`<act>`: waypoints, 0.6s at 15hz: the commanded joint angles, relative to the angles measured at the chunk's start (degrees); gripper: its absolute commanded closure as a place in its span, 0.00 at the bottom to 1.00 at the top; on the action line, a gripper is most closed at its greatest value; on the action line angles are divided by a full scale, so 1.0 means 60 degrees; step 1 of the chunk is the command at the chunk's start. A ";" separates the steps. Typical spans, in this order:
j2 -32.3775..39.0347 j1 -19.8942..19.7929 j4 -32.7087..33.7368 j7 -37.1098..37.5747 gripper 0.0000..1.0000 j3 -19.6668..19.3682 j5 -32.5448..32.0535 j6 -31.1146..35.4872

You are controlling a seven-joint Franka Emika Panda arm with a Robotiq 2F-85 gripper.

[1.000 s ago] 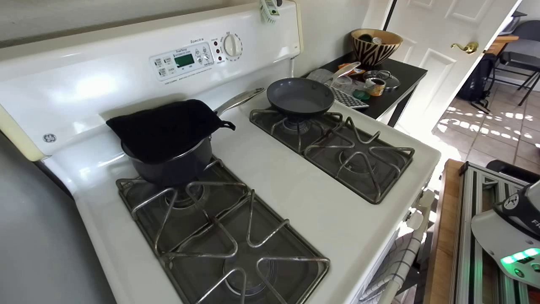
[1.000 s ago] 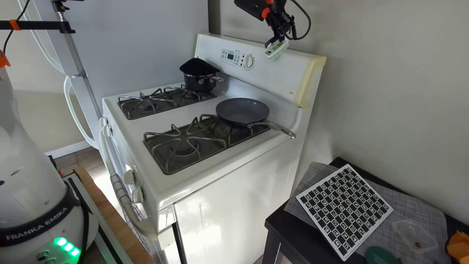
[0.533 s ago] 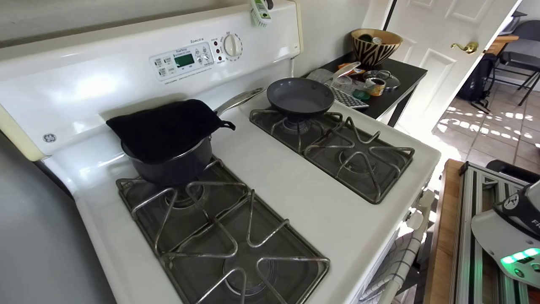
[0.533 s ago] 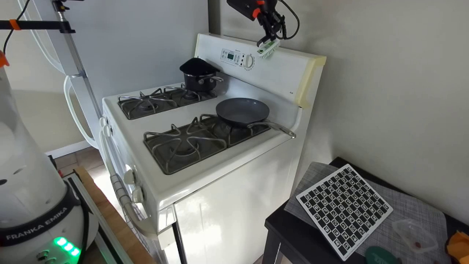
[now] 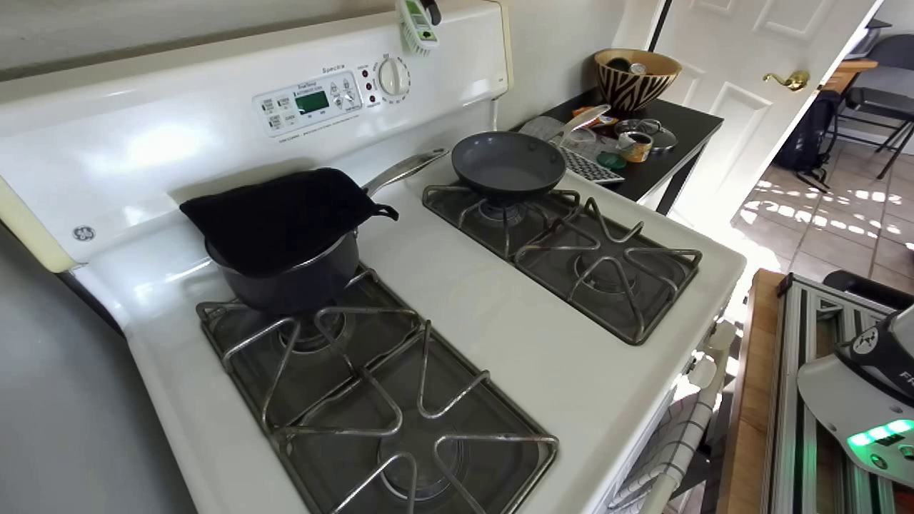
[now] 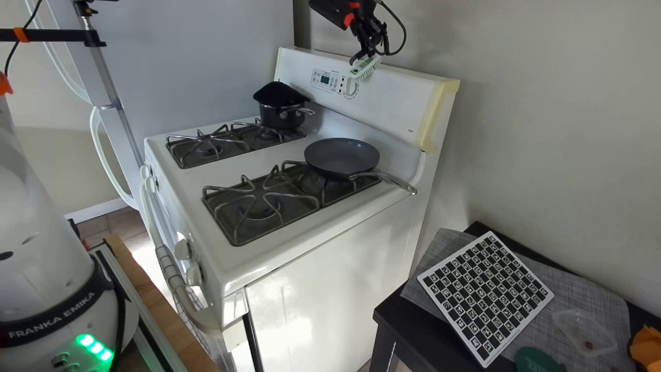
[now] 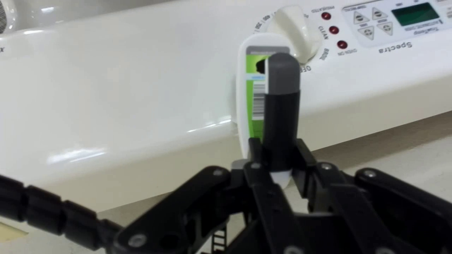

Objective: Brush the top of the stove.

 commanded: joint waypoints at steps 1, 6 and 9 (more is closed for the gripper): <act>0.0524 0.0168 0.0413 0.0261 0.96 0.0133 -0.0202 0.0042; 0.0929 0.0354 0.0890 0.0274 0.96 0.0296 -0.0186 0.0059; 0.1105 0.0497 0.1106 0.0346 0.96 0.0360 -0.0216 0.0049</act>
